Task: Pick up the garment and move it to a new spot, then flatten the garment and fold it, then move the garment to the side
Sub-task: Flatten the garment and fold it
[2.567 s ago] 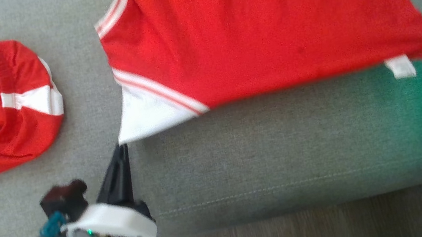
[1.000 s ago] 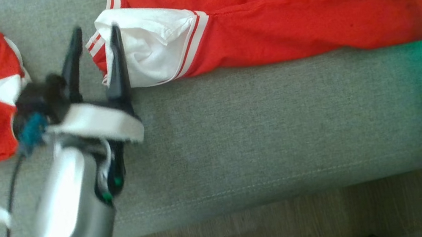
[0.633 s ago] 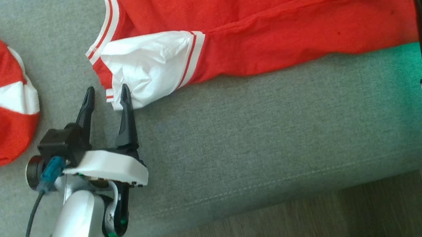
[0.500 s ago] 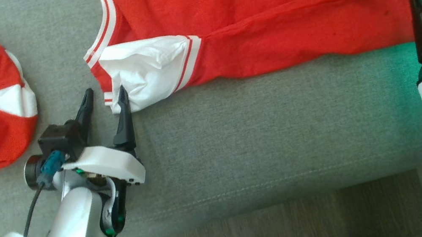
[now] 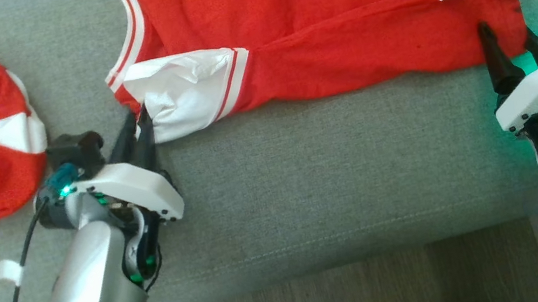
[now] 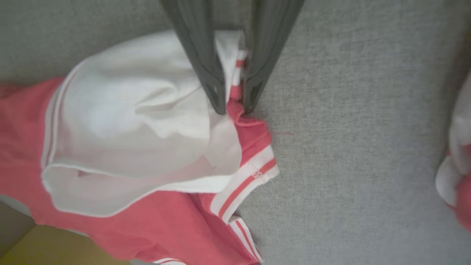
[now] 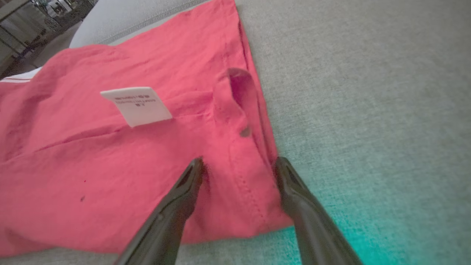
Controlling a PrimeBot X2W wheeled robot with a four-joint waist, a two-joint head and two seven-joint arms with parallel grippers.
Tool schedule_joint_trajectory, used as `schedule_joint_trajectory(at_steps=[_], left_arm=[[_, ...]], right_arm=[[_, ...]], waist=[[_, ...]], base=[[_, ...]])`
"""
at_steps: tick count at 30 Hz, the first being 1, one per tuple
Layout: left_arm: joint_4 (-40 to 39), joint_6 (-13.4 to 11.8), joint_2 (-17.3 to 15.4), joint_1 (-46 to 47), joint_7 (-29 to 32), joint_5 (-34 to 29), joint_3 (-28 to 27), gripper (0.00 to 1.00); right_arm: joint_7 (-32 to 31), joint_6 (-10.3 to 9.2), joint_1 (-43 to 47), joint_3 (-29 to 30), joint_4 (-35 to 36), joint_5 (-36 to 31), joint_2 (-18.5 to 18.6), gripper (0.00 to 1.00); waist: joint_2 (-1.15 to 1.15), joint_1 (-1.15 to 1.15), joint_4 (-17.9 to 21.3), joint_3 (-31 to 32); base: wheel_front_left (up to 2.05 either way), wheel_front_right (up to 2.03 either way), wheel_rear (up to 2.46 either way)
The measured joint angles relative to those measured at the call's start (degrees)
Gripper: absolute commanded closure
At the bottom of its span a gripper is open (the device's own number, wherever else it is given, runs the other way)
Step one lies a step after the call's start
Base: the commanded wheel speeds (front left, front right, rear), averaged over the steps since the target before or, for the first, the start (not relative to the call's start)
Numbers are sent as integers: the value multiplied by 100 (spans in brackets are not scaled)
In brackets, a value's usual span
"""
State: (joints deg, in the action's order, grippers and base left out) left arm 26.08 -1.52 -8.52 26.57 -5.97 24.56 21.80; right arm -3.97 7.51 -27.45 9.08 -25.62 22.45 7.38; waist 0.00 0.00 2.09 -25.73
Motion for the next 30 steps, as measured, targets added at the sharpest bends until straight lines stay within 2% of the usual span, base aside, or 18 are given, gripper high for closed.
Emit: schedule_joint_trajectory(at_steps=[1, 2, 3, 4, 5, 10, 15, 21, 28, 29, 30], left_arm=[[9, 26, 12, 0, 15, 18, 20, 100], [25, 58, 34, -1, 16, 32, 37, 100], [41, 66, 46, -1, 15, 32, 58, 100], [60, 104, 57, -5, 14, 32, 93, 100], [75, 111, 63, -15, 1, 32, 137, 100], [53, 157, 55, -257, -179, 31, 220, 100], [-230, 152, -159, -668, -210, 4, 297, 100], [-904, 94, -480, -1219, 249, -1, 367, 100], [-1845, -116, -647, -1961, 892, 76, 520, 100], [-1900, -156, -648, -2026, 926, 89, 526, 100], [-1917, -186, -647, -2058, 944, 89, 530, 100]], right_arm=[[-2, 0, -29, -19, -76, -37, 9, 0], [-7, -1, -37, -32, -129, -66, 25, 14], [-8, -1, -37, -38, -163, -74, 40, 54], [-12, -1, -36, -41, -183, -70, 52, 84], [-15, -1, -29, -52, -188, -69, 70, 100], [-88, -1, 286, -172, -42, 113, 289, 100], [-359, 0, 766, -265, 363, 444, 590, 100], [-719, 0, 1178, -389, 878, 756, 1085, 100], [-1143, 0, 1774, -292, 1272, 987, 1288, 100], [-1182, 0, 1823, -250, 1279, 988, 1284, 74], [-1201, 0, 1864, -210, 1287, 976, 1279, 15]], waist=[[0, 0, -22, 12], [0, 0, -45, 26], [0, 0, -69, 43], [0, 0, -91, 64], [0, 0, -110, 89], [0, 0, -161, 240], [0, 0, -104, 395], [0, 0, -27, 512], [0, 0, -60, 563], [0, 0, -74, 562], [0, 0, -88, 557]], base=[[0, 0, 0], [0, 0, 0], [0, 0, 0], [0, 0, 0], [0, 0, 0], [0, 0, 0], [0, 0, 0], [0, 0, 0], [0, 0, 0], [0, 0, 0], [0, 0, 0]])
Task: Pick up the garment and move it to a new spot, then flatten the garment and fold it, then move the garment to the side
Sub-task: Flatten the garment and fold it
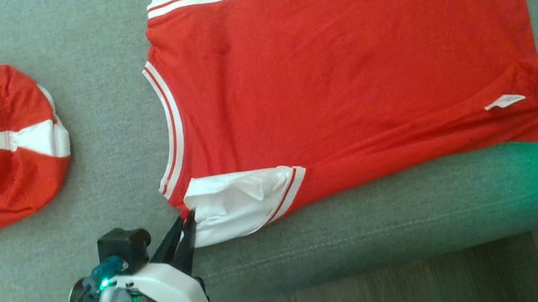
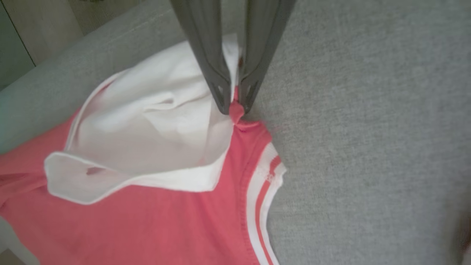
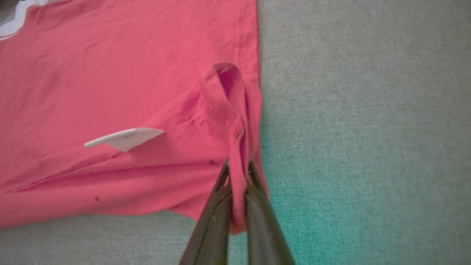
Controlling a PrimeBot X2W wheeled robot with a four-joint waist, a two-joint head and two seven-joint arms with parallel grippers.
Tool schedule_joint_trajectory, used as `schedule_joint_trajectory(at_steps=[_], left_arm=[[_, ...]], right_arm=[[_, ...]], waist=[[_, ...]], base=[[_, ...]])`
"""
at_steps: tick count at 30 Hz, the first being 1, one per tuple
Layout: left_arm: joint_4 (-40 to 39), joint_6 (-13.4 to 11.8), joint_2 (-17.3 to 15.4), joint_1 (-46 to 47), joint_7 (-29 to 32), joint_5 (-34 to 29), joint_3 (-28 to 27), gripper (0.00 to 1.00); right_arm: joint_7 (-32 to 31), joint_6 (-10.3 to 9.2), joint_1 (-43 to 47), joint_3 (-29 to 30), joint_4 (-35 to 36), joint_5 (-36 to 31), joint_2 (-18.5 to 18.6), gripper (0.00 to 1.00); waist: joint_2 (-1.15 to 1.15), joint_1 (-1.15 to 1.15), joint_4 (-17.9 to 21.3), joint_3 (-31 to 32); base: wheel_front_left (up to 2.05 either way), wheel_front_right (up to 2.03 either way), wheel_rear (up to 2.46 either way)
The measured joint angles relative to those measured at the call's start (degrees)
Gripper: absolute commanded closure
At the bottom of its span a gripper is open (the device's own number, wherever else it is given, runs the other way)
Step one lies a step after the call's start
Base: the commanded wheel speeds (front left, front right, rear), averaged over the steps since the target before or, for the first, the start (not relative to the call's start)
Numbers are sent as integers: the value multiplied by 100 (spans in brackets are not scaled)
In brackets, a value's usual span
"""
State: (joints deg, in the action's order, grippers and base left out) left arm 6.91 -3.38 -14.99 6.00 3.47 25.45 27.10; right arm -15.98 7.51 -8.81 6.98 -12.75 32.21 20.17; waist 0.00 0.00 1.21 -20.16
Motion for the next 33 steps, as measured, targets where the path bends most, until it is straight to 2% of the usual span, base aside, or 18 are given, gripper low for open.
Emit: schedule_joint_trajectory(at_steps=[1, 2, 3, 4, 5, 11, 16, 20, 25, 26, 29, 33], left_arm=[[-5, -36, 5, -4, -3, 0, 0, 100], [-3, -67, 23, 8, -11, 0, 1, 67], [10, -86, 49, 20, -13, -1, 2, 47], [35, -119, 69, 23, -45, -1, 4, 4], [46, -134, 90, 23, -78, -3, 5, 0], [-156, -276, 127, 80, -156, -11, -56, 0], [-645, -360, -158, 790, -41, -197, -315, 0], [-626, -24, -348, 2054, 502, -287, -318, 0], [-108, 528, -400, 3693, 1329, -223, -189, 0], [-108, 528, -400, 3693, 1329, -223, -189, 0], [402, 753, -375, 4557, 1694, -94, -183, 0], [1101, 915, -383, 5448, 2185, 43, -152, 0]], right_arm=[[-18, 0, 23, 41, 2, -52, -13, 0], [-18, 0, 23, 103, 1, -137, -47, 0], [-25, 0, 18, 189, -3, -222, -87, 0], [-45, 0, 17, 261, -2, -289, -116, 0], [-49, 0, 18, 311, 10, -316, -148, 0], [160, 0, 16, 610, 671, -699, -374, 0], [498, 0, -71, 611, 1290, -912, -683, 0], [593, 0, -295, 375, 1468, -992, -850, 0], [643, 0, -563, 114, 1492, -999, -877, 0], [643, 0, -563, 114, 1492, -999, -877, 0], [653, 0, -688, -24, 1525, -989, -875, 0], [754, 0, -860, -227, 1626, -845, -891, 0]], waist=[[0, 0, -12, -8], [0, 0, -26, -15], [0, 0, -43, -19], [0, 0, -59, -24], [0, 0, -74, -27], [0, 0, -108, -94], [0, 0, -104, -273], [0, 0, -75, -473], [0, 0, 39, -785], [0, 0, 39, -785], [0, 0, 151, -980], [0, 1, 379, -1226]], base=[[0, 0, 0], [0, 0, 0], [0, 0, 0], [0, 0, 0], [0, 0, 0], [0, 0, 0], [0, 0, 0], [0, 0, 0], [0, 0, 0], [0, 0, 0], [0, 0, 0], [0, 0, 0]])
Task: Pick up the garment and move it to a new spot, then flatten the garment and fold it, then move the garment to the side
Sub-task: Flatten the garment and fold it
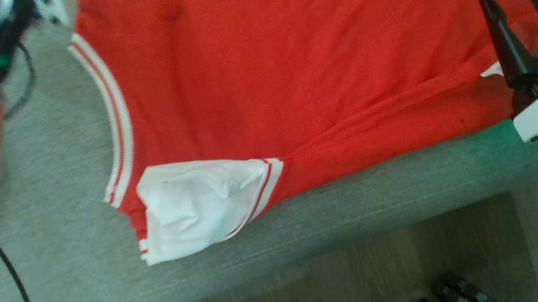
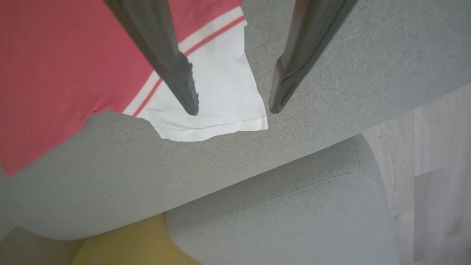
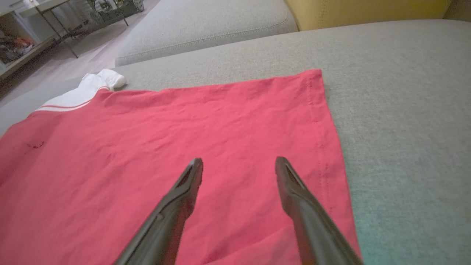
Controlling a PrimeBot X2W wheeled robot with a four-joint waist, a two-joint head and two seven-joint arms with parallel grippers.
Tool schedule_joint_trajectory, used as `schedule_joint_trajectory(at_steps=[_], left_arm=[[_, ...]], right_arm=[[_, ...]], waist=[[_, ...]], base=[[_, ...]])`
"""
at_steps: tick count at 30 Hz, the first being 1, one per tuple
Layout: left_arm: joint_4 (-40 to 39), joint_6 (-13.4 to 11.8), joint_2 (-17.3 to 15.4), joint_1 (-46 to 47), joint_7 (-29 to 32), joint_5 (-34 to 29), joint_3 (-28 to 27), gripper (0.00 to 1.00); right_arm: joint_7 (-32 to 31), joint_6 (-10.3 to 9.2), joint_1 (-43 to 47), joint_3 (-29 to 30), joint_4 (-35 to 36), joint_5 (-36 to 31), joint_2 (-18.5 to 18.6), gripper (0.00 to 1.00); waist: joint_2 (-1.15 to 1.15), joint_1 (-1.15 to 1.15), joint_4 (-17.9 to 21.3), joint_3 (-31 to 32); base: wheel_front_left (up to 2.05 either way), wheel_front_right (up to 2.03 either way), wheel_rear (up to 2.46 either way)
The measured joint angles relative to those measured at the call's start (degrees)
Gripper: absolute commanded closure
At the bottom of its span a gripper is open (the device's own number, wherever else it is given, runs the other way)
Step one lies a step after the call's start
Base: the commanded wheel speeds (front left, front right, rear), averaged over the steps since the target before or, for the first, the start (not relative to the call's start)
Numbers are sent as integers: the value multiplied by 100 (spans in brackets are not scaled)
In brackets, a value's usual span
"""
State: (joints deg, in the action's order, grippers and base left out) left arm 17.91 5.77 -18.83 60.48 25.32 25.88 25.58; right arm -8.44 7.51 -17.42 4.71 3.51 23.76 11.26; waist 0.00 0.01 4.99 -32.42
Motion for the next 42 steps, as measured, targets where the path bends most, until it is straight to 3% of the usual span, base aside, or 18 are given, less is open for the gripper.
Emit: schedule_joint_trajectory(at_steps=[5, 12, 23, 24, 25, 27, 34, 42], left_arm=[[815, 35, -77, 705, 301, -133, 155, 0], [1797, 29, -181, 1524, 272, -612, 324, 0], [2719, 29, -321, 1944, 54, -765, 370, 0], [2781, 30, -322, 1959, 54, -764, 369, 16], [2838, 33, -321, 1973, 56, -748, 370, 57], [2910, 42, -303, 1985, 91, -679, 385, 100], [3142, 129, -299, 2045, -145, -556, 524, 100], [3148, 137, -285, 2044, -756, -450, 712, 100]], right_arm=[[193, 0, -227, -137, 15, 105, -51, 0], [359, 0, -360, -397, -77, 214, -126, 0], [545, 0, -454, -505, -230, 271, -127, 0], [545, 0, -453, -519, -237, 276, -127, 0], [544, 0, -453, -528, -242, 296, -127, 0], [543, 0, -454, -531, -256, 312, -111, 0], [200, 0, -1089, -493, -539, 249, -79, 0], [-731, 0, -3020, -318, -2146, -813, -252, 0]], waist=[[0, 0, 321, -319], [0, 1, 716, -710], [0, 0, 1046, -863], [0, -1, 1063, -857], [0, -1, 1077, -851], [0, -1, 1090, -843], [0, -1, 1102, -717], [0, -1, 1027, -594]], base=[[0, 0, 0], [0, 0, 0], [0, 0, 0], [0, 0, 0], [0, 0, 0], [0, 0, 0], [0, 0, 0], [0, 0, 0]])
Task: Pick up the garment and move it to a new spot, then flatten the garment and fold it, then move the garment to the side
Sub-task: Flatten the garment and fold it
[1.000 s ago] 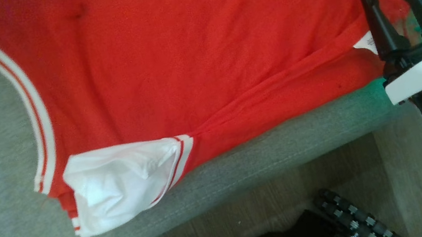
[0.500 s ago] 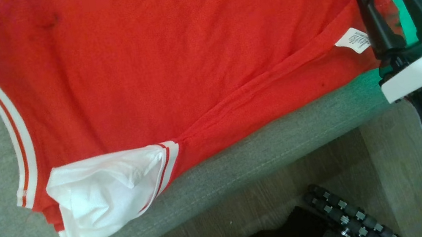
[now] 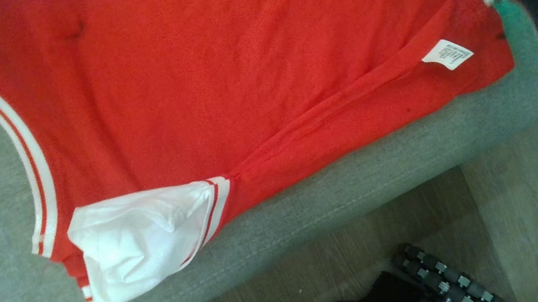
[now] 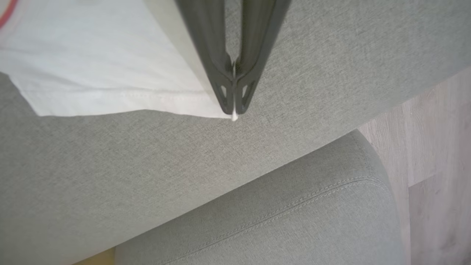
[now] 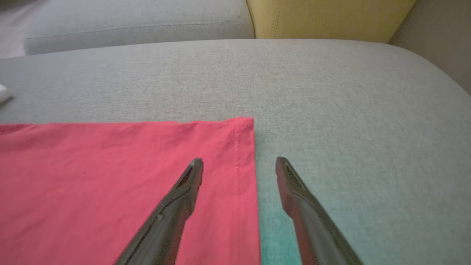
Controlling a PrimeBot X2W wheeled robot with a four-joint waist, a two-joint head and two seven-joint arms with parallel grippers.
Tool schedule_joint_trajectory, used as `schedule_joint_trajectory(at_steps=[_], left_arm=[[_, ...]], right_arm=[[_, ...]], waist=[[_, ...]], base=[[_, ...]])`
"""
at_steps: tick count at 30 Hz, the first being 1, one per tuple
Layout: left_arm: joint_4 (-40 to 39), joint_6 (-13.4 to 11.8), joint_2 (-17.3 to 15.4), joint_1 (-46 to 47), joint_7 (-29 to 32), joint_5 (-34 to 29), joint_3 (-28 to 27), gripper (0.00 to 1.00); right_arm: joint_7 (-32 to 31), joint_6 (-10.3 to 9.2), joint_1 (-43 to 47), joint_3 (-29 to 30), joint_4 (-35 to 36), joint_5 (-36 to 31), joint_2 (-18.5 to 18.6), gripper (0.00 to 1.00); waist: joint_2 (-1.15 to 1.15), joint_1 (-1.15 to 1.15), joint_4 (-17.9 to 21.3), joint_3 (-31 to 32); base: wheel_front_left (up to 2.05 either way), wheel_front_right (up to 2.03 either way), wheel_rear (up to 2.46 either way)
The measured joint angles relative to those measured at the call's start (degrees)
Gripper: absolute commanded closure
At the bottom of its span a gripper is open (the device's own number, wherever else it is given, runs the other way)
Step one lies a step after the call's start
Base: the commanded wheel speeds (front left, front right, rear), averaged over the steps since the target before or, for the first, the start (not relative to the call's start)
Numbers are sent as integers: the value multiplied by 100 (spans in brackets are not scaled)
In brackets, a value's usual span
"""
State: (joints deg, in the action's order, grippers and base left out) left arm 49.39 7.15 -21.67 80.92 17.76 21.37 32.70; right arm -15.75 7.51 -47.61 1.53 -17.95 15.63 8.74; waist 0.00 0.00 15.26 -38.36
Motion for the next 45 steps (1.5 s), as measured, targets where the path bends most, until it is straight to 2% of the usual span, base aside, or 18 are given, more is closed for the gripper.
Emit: schedule_joint_trajectory(at_steps=[7, 14, 15, 16, 17, 18, 19, 21, 27, 32, 39, 45], left_arm=[[-108, 40, 53, 4, -219, 197, 247, 100], [-130, 41, 58, 19, -325, 407, 519, 100], [-132, 41, 59, 28, -327, 433, 561, 100], [-133, 41, 60, 36, -332, 457, 589, 100], [-133, 41, 59, 44, -335, 478, 616, 100], [-133, 41, 57, 47, -370, 508, 649, 100], [-131, 41, 54, 50, -376, 509, 694, 100], [-122, 41, 53, 51, -381, 541, 751, 100], [-58, 41, 18, 159, -500, 654, 861, 100], [-37, 26, -59, 396, -914, 561, 889, 100], [-9, -214, -81, 921, -1696, 439, 768, 100], [-13, -135, -56, 979, -2095, 616, 692, 100]], right_arm=[[-598, 0, -1291, 267, -1425, -568, -7, 0], [-751, 0, -1852, 405, -2353, -765, -8, 0], [-765, 0, -1916, 411, -2479, -766, -8, 5], [-770, 0, -1971, 409, -2591, -767, -8, 18], [-769, 0, -2022, 407, -2685, -767, -8, 36], [-759, 0, -2067, 404, -2752, -768, -8, 58], [-736, 0, -2123, 396, -2820, -768, -7, 66], [-684, 0, -2226, 357, -2947, -767, -9, 100], [-559, 0, -2363, 229, -3228, -740, 19, 100], [-131, 0, -2537, 277, -3254, -565, 25, 100], [502, 0, -2998, 635, -3257, -344, 123, 100], [675, 0, -3062, 635, -3327, -178, 268, 100]], waist=[[0, 0, -220, 10], [0, 0, -360, -8], [0, 0, -379, -14], [0, 0, -395, -19], [0, 0, -409, -24], [0, 0, -421, -29], [0, 0, -430, -32], [0, 0, -436, -29], [0, 0, -430, -4], [0, 0, -437, -38], [0, 1, -553, -128], [0, 1, -724, -68]], base=[[0, 0, 0], [0, 0, 0], [0, 0, 0], [0, 0, 0], [0, 0, 0], [0, 0, 0], [0, 0, 0], [0, 0, 0], [0, 0, 0], [0, 0, 0], [0, 0, 0], [0, 0, 0]])
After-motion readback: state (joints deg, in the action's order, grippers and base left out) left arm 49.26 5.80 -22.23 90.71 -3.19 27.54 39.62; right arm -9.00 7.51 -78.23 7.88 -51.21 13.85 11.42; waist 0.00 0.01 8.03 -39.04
